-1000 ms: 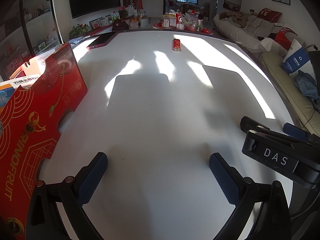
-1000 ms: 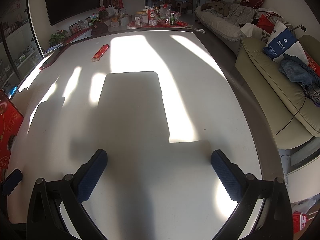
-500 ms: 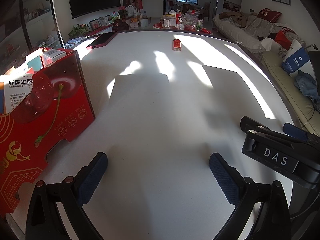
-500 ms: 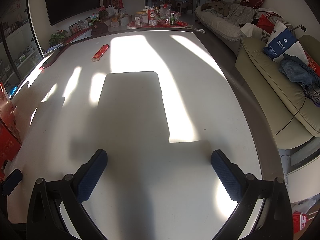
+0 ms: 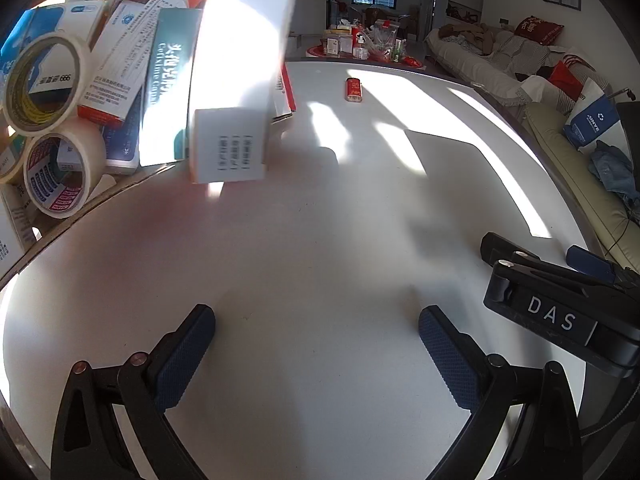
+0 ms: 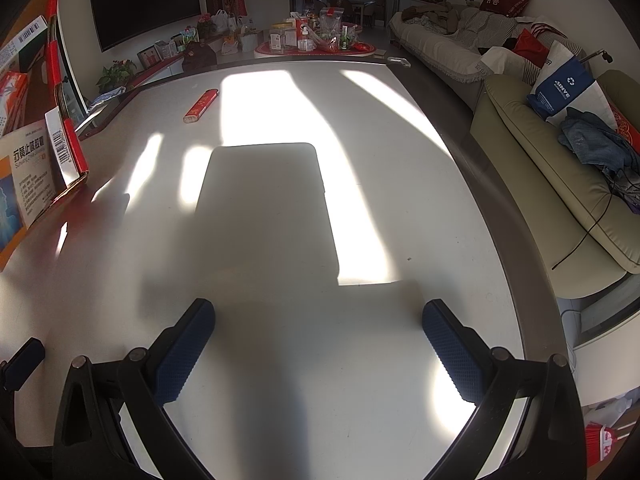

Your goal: Organize objects

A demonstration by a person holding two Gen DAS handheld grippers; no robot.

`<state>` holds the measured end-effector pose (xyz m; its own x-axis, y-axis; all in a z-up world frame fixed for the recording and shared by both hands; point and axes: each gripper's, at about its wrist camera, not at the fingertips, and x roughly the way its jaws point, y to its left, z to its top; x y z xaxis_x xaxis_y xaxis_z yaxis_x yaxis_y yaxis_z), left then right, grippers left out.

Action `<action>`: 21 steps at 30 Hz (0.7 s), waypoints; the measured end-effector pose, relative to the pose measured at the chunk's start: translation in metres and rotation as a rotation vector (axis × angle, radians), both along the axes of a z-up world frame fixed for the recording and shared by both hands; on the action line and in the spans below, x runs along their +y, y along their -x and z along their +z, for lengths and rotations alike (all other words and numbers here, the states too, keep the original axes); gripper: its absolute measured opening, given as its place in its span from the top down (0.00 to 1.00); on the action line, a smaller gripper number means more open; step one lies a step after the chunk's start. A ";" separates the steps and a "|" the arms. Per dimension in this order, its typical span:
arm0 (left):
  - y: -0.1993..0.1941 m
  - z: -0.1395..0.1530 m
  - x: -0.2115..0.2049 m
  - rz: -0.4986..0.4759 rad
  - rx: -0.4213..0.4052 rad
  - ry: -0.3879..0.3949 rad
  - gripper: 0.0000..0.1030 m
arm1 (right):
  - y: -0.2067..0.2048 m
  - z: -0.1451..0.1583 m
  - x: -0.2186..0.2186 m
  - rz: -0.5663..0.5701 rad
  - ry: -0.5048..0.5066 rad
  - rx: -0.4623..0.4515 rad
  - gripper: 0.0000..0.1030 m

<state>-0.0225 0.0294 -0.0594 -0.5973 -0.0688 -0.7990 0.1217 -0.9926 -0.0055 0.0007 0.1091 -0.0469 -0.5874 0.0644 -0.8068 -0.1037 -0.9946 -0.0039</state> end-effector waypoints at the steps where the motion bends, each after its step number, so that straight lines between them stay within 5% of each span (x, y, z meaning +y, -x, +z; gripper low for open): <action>1: 0.000 0.000 0.000 0.000 0.000 0.000 0.00 | 0.000 0.000 0.000 0.000 0.000 0.000 0.00; 21: -0.001 -0.001 0.000 0.001 0.003 -0.001 0.00 | 0.000 0.000 0.000 0.000 0.000 0.000 0.00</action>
